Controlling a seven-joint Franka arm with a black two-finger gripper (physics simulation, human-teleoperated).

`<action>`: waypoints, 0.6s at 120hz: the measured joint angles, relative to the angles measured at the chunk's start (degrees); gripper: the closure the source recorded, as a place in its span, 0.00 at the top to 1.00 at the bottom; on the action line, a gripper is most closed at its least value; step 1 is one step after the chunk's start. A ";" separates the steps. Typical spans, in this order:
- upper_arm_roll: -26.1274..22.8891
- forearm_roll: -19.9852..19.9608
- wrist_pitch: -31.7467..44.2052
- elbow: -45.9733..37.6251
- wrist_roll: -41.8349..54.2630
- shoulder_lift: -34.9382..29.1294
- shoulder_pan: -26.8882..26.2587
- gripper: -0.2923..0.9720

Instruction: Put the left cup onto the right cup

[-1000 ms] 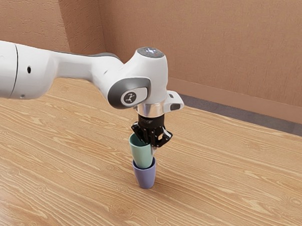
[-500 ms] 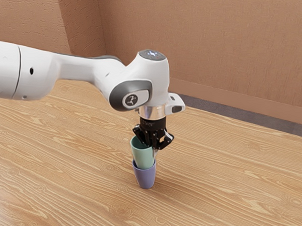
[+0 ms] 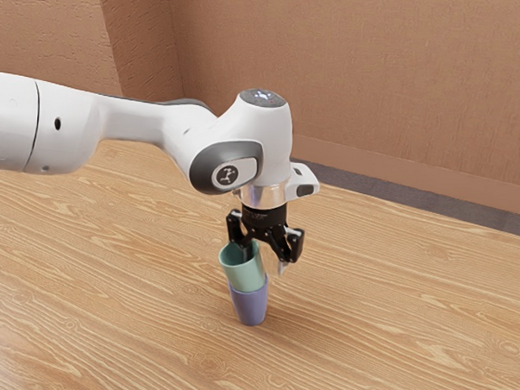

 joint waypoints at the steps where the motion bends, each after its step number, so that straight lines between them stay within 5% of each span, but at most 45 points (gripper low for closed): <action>1: 0.00 0.00 0.01 0.00 0.01 0.01 0.00 0.62; 72: 0.01 0.05 0.28 0.06 0.27 0.05 0.00 0.76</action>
